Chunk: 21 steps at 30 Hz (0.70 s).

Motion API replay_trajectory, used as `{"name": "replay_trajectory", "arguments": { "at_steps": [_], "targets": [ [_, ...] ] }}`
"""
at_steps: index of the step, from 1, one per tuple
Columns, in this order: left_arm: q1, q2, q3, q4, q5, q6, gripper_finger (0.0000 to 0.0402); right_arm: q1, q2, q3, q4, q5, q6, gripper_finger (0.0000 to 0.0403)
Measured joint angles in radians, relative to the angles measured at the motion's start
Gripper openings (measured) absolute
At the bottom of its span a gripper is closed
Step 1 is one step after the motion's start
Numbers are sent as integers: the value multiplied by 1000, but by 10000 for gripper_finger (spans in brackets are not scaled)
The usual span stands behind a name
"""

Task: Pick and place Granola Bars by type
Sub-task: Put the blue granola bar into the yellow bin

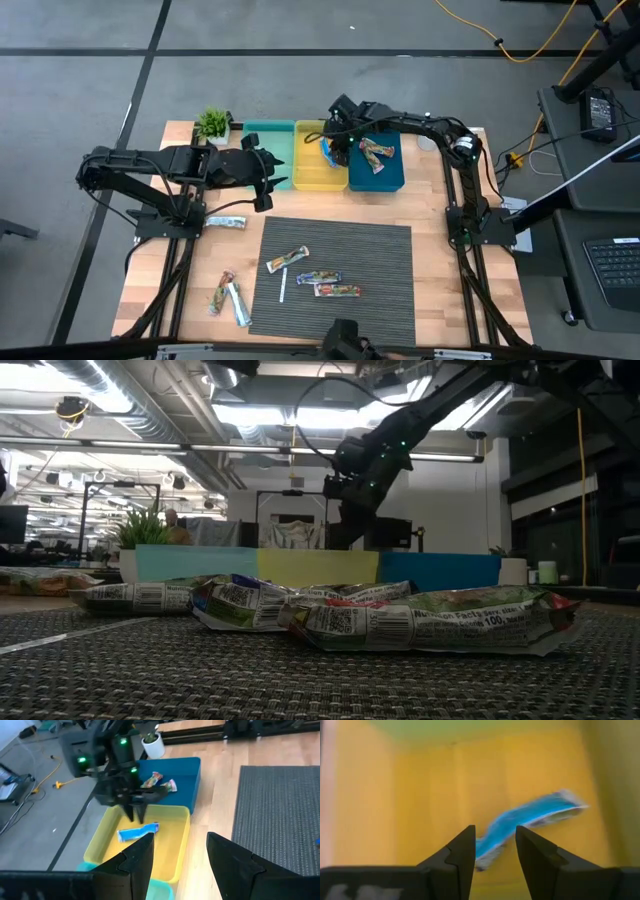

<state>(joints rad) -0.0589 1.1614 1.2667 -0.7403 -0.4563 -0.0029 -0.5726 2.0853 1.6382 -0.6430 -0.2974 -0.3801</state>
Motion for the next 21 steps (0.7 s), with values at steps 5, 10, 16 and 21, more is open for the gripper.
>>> {"name": "replay_trajectory", "arguments": {
  "at_steps": [5,10,16,21],
  "targets": [
    [0,0,0,-47,-6,-28,175,55,-20,0,-102,1,-19,143],
    [0,0,0,-49,-6,-37,175,113,-80,0,-181,14,-9,143],
    [0,0,0,-50,-6,-34,175,199,-186,0,-251,41,24,143],
    [0,0,0,-49,-6,-20,175,272,-283,0,-265,75,63,143]
  ]
}}
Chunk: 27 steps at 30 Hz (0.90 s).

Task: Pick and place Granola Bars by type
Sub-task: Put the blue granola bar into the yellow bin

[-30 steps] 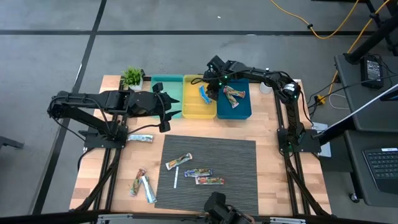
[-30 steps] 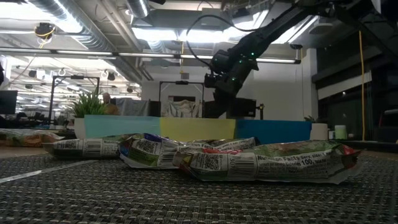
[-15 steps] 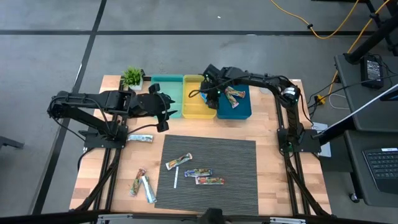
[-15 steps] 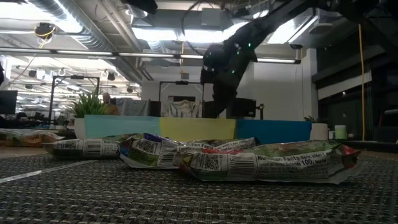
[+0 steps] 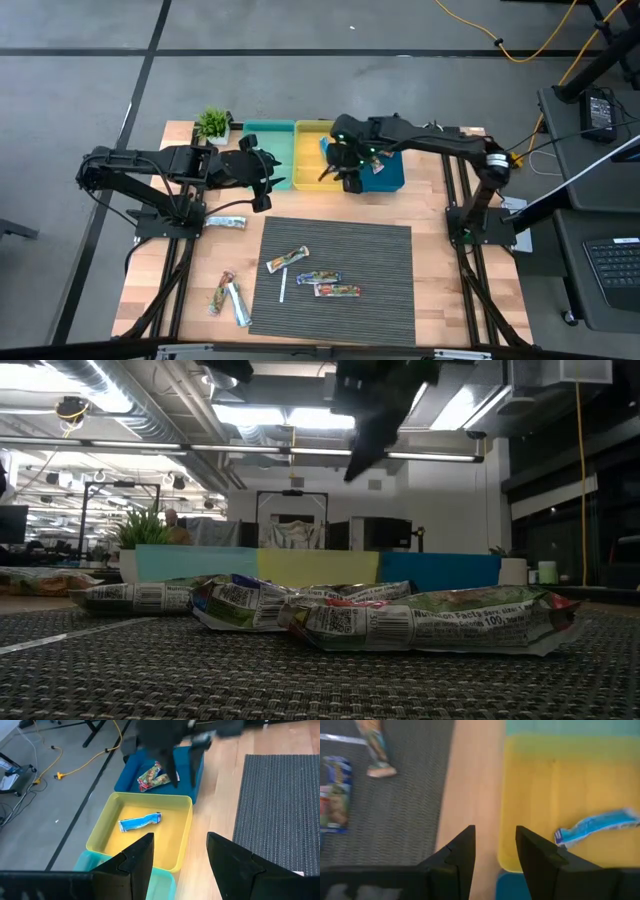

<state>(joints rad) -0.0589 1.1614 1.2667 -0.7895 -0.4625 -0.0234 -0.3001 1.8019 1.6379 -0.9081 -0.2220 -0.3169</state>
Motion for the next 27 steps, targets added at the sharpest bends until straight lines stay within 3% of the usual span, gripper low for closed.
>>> {"name": "replay_trajectory", "arguments": {
  "at_steps": [11,16,21,27],
  "targets": [
    [0,0,0,3,0,2,175,159,-158,0,-16,97,92,143],
    [0,0,0,3,0,5,175,225,-179,0,-22,118,132,143],
    [0,0,0,3,1,35,175,332,-197,0,-39,235,150,143],
    [0,0,0,3,40,37,175,479,-203,0,-18,258,206,143]
  ]
}}
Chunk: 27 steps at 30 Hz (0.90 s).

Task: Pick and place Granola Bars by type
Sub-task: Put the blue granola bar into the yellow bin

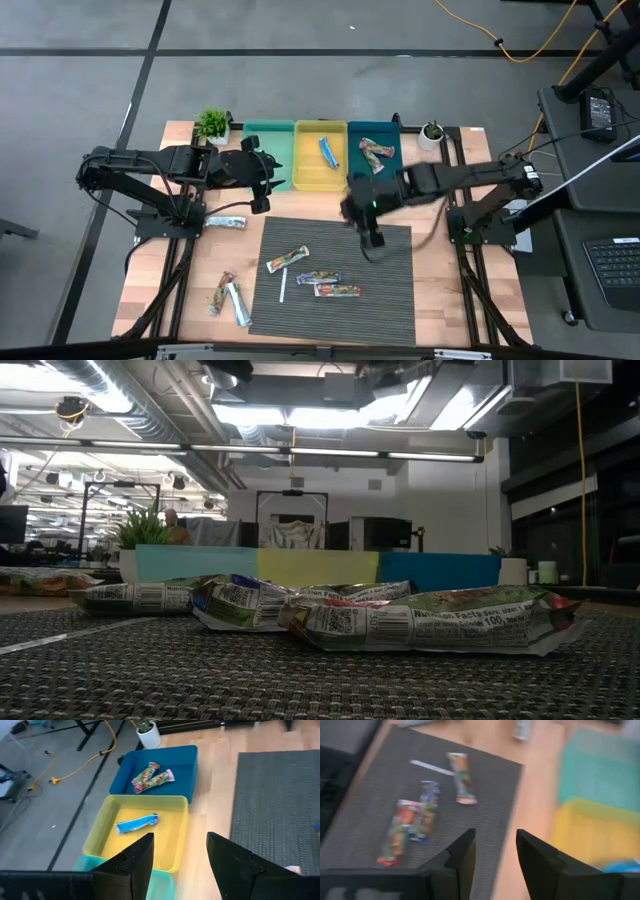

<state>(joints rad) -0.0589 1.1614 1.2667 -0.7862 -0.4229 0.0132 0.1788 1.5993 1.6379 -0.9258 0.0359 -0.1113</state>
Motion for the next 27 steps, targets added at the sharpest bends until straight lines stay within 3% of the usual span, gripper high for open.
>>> {"name": "replay_trajectory", "arguments": {
  "at_steps": [6,10,18,27],
  "targets": [
    [0,0,0,0,95,0,175,150,1,0,38,-1,-7,143],
    [0,0,0,4,105,0,175,212,1,0,110,-3,-1,143],
    [0,0,0,4,107,0,175,236,45,0,148,66,73,143],
    [0,0,0,5,104,0,175,235,210,0,169,76,152,143]
  ]
}}
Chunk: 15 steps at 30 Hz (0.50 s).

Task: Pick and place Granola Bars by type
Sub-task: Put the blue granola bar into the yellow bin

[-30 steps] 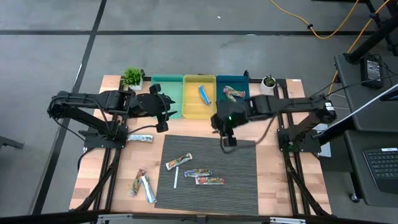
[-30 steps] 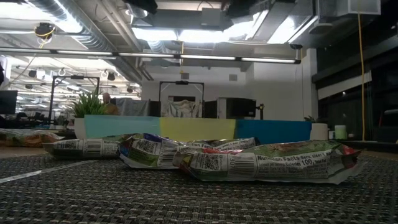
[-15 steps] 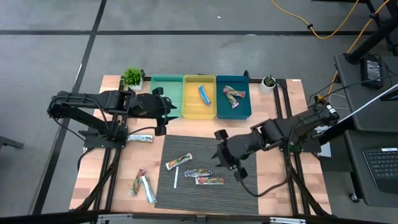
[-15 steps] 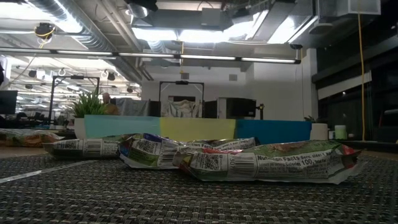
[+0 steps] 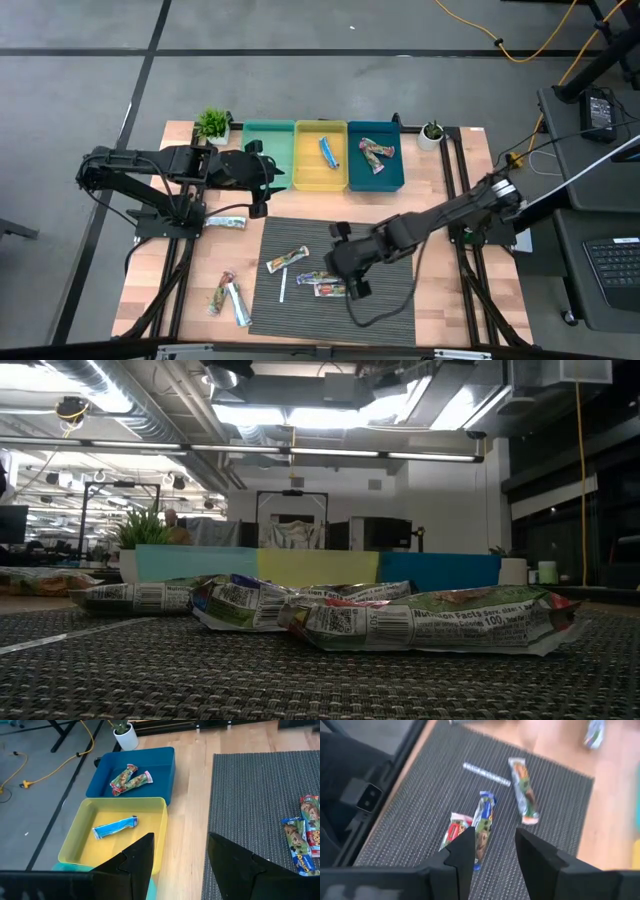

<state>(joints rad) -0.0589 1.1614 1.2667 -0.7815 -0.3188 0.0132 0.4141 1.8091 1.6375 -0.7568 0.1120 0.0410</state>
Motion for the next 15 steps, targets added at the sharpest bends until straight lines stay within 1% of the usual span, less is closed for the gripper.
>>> {"name": "replay_trajectory", "arguments": {
  "at_steps": [15],
  "targets": [
    [0,0,0,0,-1,0,175,-20,141,0,-14,1,6,143]
  ]
}}
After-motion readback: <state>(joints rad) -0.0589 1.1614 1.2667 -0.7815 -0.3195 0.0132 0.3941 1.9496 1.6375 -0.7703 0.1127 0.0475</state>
